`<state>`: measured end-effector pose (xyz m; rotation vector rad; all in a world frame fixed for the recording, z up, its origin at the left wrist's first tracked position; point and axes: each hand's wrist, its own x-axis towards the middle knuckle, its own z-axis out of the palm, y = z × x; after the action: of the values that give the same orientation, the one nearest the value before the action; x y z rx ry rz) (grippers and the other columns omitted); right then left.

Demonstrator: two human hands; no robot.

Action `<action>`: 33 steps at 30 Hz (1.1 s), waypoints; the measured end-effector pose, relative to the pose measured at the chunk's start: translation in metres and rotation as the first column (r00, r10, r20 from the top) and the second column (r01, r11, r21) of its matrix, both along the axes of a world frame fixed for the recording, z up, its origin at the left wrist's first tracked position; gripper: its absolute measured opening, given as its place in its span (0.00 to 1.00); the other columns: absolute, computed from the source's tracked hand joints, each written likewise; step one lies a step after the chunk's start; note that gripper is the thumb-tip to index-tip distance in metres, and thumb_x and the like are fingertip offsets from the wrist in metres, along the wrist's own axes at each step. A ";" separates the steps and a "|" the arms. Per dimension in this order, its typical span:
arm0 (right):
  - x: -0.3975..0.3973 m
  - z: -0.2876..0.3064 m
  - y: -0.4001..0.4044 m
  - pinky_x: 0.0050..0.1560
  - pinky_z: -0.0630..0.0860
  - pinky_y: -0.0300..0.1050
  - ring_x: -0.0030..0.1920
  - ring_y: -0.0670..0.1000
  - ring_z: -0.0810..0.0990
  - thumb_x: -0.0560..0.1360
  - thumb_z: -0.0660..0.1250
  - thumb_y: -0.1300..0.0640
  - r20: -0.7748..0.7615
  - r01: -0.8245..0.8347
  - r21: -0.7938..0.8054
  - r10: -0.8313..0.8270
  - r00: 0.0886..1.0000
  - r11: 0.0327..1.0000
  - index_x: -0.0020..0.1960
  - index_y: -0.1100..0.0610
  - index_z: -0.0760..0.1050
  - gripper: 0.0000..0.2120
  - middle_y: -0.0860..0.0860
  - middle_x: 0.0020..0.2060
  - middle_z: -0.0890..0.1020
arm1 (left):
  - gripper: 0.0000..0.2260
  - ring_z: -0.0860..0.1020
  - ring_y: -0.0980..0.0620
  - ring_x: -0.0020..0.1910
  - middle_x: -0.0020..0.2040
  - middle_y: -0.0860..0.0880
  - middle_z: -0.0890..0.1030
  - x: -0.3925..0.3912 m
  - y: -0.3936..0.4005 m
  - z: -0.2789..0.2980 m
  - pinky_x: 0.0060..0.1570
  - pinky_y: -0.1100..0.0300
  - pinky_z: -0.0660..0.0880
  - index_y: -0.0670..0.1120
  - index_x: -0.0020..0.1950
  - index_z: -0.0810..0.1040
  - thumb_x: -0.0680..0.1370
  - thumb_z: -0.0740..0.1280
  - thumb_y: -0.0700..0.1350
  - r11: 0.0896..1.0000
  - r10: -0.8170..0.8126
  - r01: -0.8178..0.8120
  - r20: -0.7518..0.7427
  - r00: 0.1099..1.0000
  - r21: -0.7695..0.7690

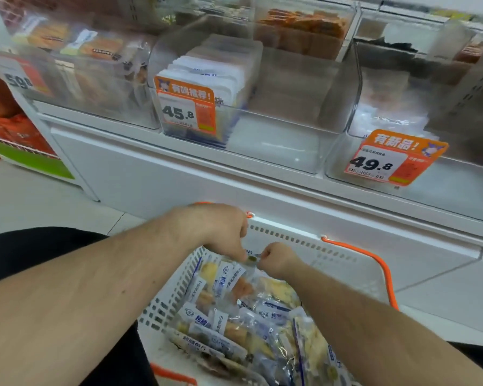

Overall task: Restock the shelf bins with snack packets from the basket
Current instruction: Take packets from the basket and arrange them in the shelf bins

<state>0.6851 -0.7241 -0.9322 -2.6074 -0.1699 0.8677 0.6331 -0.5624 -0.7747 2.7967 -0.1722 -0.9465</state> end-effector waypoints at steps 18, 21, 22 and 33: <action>-0.012 -0.075 0.014 0.47 0.79 0.45 0.46 0.54 0.82 0.71 0.70 0.63 -0.249 -0.051 -0.091 0.027 0.968 0.995 0.44 0.60 0.80 0.03 0.55 0.46 0.84 | 0.15 0.70 0.49 0.42 0.47 0.51 0.70 0.026 -0.008 -0.010 0.43 0.58 0.71 0.51 0.50 0.69 0.75 0.70 0.57 0.999 -0.030 0.028 -0.081 0.996 -0.022; -0.006 -0.061 0.010 0.42 0.72 0.43 0.41 0.52 0.75 0.74 0.64 0.61 -0.149 -0.111 -0.044 0.104 0.983 0.993 0.36 0.54 0.69 0.09 0.52 0.38 0.77 | 0.15 0.72 0.50 0.43 0.49 0.50 0.75 0.022 -0.006 -0.007 0.47 0.56 0.76 0.50 0.52 0.73 0.75 0.70 0.57 1.000 -0.020 0.021 -0.076 0.997 0.005; -0.003 -0.052 0.007 0.40 0.71 0.42 0.41 0.52 0.74 0.75 0.64 0.61 -0.117 -0.125 -0.033 0.120 0.986 0.992 0.36 0.53 0.68 0.10 0.51 0.37 0.75 | 0.15 0.73 0.50 0.44 0.50 0.49 0.77 0.020 -0.005 -0.005 0.51 0.54 0.77 0.49 0.54 0.75 0.75 0.70 0.57 1.000 -0.020 0.021 -0.071 0.997 0.011; 0.023 0.115 -0.059 0.38 0.70 0.42 0.33 0.45 0.71 0.76 0.65 0.63 0.149 -0.293 0.124 0.275 0.950 0.948 0.37 0.52 0.68 0.12 0.45 0.33 0.73 | 0.37 0.80 0.50 0.54 0.71 0.50 0.71 0.002 -0.011 -0.003 0.48 0.54 0.81 0.50 0.78 0.59 0.74 0.74 0.54 0.937 0.259 -0.232 0.073 0.963 -0.260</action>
<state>0.7076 -0.7830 -0.8175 -2.5390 -0.6359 0.7439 0.6355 -0.5734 -0.7774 2.5604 0.0428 -0.6678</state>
